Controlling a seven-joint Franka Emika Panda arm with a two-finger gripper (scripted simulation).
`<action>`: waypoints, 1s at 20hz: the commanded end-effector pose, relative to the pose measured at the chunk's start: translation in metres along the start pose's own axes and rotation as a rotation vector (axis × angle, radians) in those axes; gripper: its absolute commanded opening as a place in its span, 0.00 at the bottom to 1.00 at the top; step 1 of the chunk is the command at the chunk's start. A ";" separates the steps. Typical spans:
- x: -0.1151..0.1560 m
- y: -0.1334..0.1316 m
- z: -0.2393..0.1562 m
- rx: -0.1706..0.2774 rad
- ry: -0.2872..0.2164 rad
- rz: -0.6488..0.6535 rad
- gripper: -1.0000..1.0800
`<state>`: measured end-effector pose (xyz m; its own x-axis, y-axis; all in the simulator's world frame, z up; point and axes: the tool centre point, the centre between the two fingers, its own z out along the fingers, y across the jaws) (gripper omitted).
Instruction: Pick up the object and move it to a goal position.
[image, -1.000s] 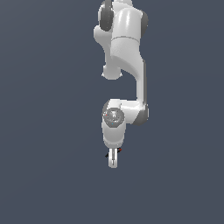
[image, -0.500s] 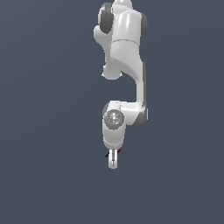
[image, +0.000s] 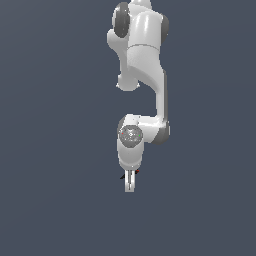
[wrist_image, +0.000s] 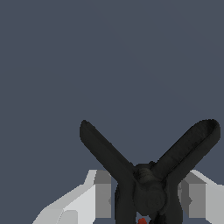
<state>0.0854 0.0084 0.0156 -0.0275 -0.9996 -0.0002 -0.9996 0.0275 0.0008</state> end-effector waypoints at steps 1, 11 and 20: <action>-0.003 0.000 -0.005 0.001 0.000 0.000 0.00; -0.039 0.008 -0.065 0.001 -0.001 0.001 0.00; -0.093 0.019 -0.159 0.001 0.000 0.002 0.00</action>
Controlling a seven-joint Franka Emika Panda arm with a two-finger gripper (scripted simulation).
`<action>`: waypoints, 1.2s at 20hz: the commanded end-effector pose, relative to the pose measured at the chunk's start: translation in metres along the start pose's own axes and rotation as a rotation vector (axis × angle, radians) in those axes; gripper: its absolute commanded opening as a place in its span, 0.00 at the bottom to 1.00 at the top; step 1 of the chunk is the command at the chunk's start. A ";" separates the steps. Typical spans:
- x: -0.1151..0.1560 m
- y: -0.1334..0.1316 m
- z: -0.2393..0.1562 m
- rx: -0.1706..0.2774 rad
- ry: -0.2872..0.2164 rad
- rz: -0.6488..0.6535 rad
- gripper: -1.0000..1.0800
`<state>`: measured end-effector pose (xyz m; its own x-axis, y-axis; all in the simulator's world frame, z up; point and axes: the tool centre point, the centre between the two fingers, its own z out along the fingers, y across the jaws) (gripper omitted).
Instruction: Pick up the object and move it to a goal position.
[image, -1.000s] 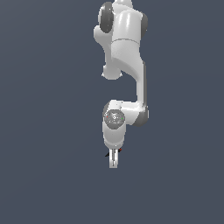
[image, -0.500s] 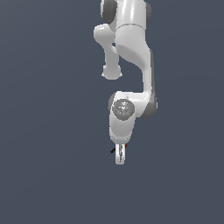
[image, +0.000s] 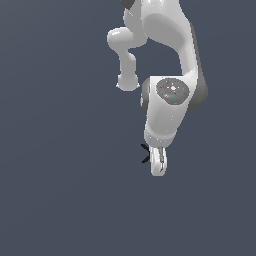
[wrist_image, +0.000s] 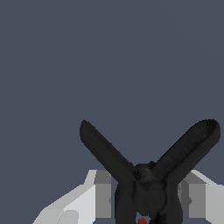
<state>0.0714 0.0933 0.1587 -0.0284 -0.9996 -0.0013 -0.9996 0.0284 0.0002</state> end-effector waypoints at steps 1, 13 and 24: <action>-0.015 0.003 -0.027 0.000 0.001 0.001 0.00; -0.086 0.014 -0.147 0.001 0.003 0.002 0.00; -0.130 0.018 -0.218 0.000 0.002 -0.001 0.00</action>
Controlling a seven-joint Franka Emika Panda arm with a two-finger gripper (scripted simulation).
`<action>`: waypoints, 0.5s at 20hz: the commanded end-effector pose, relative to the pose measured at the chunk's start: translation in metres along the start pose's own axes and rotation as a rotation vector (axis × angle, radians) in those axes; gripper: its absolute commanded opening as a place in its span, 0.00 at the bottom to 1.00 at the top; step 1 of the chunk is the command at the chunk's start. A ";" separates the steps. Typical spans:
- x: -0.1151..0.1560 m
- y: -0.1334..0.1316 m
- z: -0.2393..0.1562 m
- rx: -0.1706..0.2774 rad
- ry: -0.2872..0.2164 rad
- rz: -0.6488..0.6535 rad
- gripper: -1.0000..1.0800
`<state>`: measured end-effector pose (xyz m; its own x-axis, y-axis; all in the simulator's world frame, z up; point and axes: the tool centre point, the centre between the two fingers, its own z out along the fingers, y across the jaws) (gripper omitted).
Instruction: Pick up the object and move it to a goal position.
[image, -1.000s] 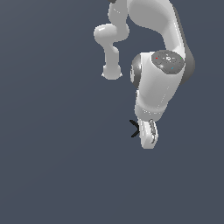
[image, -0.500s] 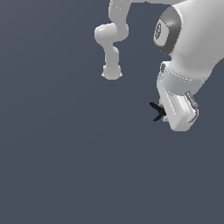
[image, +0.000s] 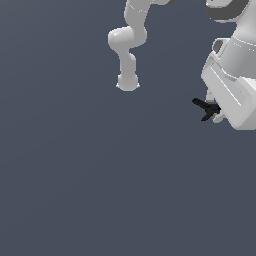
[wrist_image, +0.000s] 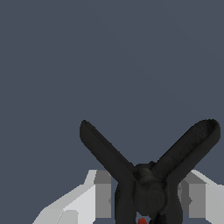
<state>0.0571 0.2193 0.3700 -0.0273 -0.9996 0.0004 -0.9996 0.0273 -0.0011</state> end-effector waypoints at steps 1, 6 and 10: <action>-0.006 0.000 -0.009 -0.001 0.000 0.000 0.00; -0.012 0.000 -0.020 -0.001 0.000 0.000 0.00; -0.014 0.000 -0.023 -0.001 0.000 0.000 0.00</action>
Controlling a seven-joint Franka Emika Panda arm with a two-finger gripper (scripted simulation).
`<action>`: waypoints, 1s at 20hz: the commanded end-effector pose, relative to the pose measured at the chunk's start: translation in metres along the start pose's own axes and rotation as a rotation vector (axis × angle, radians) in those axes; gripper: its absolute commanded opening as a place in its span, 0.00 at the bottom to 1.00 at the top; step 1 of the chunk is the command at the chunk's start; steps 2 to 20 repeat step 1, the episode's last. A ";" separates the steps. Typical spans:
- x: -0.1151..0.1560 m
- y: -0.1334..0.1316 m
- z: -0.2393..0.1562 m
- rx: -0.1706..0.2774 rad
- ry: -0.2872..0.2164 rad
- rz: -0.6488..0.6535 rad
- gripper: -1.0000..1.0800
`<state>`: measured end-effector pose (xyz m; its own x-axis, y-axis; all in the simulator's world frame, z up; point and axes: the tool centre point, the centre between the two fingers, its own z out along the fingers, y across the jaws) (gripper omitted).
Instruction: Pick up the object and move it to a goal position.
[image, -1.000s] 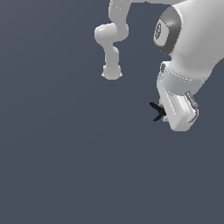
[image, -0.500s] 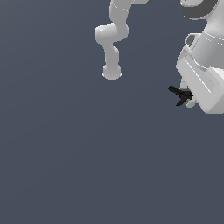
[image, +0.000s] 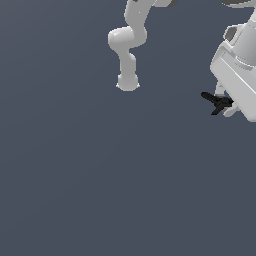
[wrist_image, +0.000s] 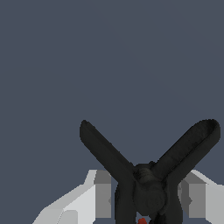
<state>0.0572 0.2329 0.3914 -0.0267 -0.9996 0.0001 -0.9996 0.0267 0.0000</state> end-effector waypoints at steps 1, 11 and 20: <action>-0.001 0.000 -0.001 0.000 0.000 0.000 0.00; -0.001 0.000 -0.001 0.000 0.000 0.000 0.00; -0.001 0.000 -0.001 0.000 0.000 0.000 0.00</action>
